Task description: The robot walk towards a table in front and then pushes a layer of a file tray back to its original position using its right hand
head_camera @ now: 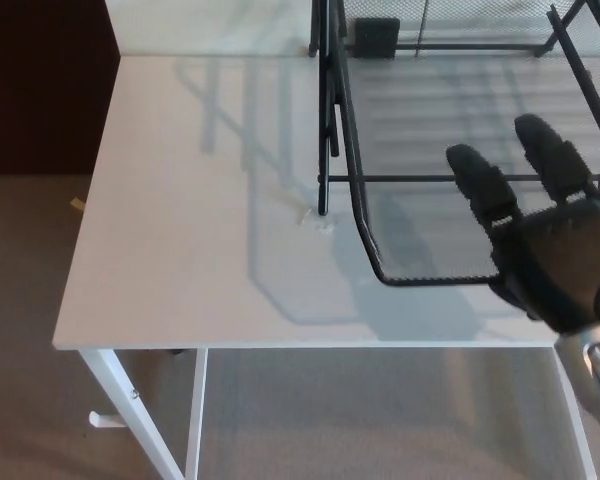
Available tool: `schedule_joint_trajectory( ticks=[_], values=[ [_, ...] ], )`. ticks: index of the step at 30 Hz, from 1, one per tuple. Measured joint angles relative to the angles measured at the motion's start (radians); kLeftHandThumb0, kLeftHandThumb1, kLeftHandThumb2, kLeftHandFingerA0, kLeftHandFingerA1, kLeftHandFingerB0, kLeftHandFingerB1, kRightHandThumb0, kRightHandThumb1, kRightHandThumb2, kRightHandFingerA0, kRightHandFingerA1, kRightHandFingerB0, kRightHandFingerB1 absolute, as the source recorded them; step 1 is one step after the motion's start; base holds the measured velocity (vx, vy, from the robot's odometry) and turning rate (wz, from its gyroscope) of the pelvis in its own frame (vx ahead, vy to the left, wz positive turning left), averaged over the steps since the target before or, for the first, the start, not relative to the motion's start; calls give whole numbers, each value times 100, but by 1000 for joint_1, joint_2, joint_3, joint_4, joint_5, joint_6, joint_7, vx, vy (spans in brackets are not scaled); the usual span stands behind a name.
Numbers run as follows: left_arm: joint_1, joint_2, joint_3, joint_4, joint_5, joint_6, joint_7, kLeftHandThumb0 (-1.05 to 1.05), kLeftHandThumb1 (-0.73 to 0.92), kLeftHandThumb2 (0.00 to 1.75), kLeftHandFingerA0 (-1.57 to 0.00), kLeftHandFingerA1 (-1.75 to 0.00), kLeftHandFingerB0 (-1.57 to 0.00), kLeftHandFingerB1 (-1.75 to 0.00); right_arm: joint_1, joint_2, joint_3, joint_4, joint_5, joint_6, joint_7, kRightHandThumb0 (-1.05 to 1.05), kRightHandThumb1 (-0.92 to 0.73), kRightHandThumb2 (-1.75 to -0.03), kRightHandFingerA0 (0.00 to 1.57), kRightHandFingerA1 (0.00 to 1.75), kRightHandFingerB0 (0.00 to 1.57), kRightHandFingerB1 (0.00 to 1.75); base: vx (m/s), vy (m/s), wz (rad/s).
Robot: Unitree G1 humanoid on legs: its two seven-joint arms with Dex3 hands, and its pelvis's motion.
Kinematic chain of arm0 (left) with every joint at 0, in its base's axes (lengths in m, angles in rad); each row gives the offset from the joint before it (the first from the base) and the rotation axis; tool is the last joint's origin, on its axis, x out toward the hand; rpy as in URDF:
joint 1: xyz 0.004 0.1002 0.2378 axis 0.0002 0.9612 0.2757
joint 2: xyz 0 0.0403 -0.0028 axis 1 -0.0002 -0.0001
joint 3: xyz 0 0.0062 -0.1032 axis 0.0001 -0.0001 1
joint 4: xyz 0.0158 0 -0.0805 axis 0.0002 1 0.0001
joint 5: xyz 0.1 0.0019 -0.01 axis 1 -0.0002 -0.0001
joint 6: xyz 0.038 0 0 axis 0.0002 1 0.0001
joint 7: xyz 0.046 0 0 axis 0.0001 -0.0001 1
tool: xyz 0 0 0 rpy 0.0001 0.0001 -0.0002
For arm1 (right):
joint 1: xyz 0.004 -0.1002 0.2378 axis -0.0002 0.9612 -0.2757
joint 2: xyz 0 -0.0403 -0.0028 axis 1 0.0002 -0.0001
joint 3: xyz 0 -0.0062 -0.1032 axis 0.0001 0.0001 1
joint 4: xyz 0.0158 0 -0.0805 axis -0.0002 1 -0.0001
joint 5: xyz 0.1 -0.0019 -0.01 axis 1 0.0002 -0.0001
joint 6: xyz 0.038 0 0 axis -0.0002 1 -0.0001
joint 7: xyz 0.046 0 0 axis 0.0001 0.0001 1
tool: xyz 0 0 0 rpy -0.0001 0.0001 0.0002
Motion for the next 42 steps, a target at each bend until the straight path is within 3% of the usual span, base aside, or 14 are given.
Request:
schedule_joint_trajectory(
  ticks=[2, 3, 4, 5, 8, 10, 14, 15, 16, 24, 29, 30, 31, 42],
  values=[
    [1, 0, -1, -4, 0, 0, 0, 0, 43, 87, -43, -62, -24, -51, -35, 0, 6, 27, 9, 10, 0, -53, -28, -60, 5, 18, 10, 29, 0, 0, 0],
    [1, 0, -1, -7, 0, 0, 0, 0, 61, 56, -50, -48, -37, -38, -48, 0, 11, 30, 12, 17, 1, -56, -36, -54, 0, 25, 9, 28, 0, 0, 0],
    [1, 0, -1, -9, 0, 0, 0, 0, 61, 56, -50, -48, -37, -38, -57, 2, 18, 30, 13, 24, 3, -56, -36, -54, 0, 25, 9, 28, 0, 0, 0],
    [2, -1, -1, -11, 0, 0, 0, -1, 43, 87, -44, -63, -25, -52, -63, 4, 25, 29, 14, 31, 6, -56, -37, -54, 0, 25, 6, 28, 0, 0, 0],
    [1, -1, -3, -13, 1, 0, 0, -2, 57, 57, -53, -51, -36, -39, -78, 11, 45, 24, 16, 51, 17, -53, -36, -54, 0, 25, 7, 27, 0, 0, 0],
    [1, -1, -6, -13, 3, 0, 0, -1, 42, 86, -45, -63, -25, -52, -86, 16, 61, 23, 17, 64, 22, -53, -38, -53, 0, 27, 9, 28, 0, 0, 0],
    [-2, -1, -7, -13, 5, 0, 0, -1, 43, 86, -46, -63, -25, -52, -102, 31, 90, 23, 17, 90, 36, -55, -37, -55, 0, 25, 9, 27, 0, 0, 0],
    [-2, -1, -8, -14, 6, 0, 0, -1, 60, 57, -56, -50, -37, -37, -110, 37, 99, 23, 17, 98, 44, -53, -37, -53, 0, 27, 9, 28, 0, 0, 0],
    [-2, -1, -8, -15, 7, 0, 0, -1, 43, 87, -46, -63, -25, -51, -114, 39, 103, 23, 17, 103, 48, -53, -37, -52, 4, 25, 11, 28, 0, 0, 0],
    [-5, 0, -14, -26, 13, 0, -1, -2, 42, 86, -45, -62, -25, -51, -166, 53, 138, 102, 23, 134, 50, -49, -33, -68, 7, 19, 9, 32, 0, 0, 0],
    [-11, 1, -18, -30, 17, 0, -1, -2, 43, 87, -46, -63, -23, -51, -195, 48, 149, 157, 34, 143, 49, -50, -40, -53, 2, 26, 10, 27, 0, 0, 0],
    [-12, 2, -18, -30, 17, 0, -1, -2, 43, 87, -47, -64, -23, -51, -202, 45, 149, 169, 38, 145, 49, -48, -33, -68, 6, 19, 8, 27, 0, 0, 0],
    [-13, 2, -18, -30, 17, 0, -2, -2, 43, 87, -46, -63, -23, -51, -206, 42, 149, 176, 42, 145, 49, -48, -39, -52, 1, 25, 8, 26, 0, 0, 0],
    [-16, 4, -21, -29, 19, 0, -5, -1, 43, 86, -43, -61, -23, -51, -165, -6, 148, 80, 95, 138, 38, -50, -40, -53, 0, 24, 9, 26, 0, 0, 0]
  ],
)
